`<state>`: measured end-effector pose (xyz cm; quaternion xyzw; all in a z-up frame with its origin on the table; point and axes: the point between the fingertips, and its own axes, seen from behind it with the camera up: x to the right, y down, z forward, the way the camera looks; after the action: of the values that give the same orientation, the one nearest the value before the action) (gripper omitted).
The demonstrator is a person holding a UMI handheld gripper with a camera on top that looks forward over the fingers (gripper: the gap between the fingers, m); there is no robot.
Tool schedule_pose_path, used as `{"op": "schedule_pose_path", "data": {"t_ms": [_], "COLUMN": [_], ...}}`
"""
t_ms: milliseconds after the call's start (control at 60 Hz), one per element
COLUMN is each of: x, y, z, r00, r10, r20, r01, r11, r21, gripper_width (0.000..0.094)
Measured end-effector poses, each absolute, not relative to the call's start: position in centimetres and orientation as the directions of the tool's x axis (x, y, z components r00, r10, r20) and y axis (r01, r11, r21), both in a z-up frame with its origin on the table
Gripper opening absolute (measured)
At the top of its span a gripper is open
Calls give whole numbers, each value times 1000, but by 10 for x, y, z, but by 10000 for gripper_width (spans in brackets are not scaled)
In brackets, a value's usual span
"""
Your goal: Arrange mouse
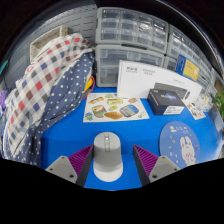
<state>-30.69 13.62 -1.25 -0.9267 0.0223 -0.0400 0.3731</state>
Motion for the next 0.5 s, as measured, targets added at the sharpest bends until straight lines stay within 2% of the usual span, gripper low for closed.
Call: {"op": "schedule_pose_path", "data": {"t_ms": [100,167,217,250,300,500], "x": [-304,-306,-309,-309,-311,-311], "y": [144,146,147,148,148,147], "z": [-14,-15,-16,-16,-16,-16], "r00": [996,996,996,995,996,995], "r10": [-83,-91,-92,-96,-94,-99], "r20": [33,14,-5,-1,-3,-16], "r01": [-37,-56,-70,-70,-70,-82], "r11": [-725,-720,-716,-713,-711,-714], "r21": [-687,-692,-694,-698,-699,-695], "gripper_width": [772,715,635,621,515,427]}}
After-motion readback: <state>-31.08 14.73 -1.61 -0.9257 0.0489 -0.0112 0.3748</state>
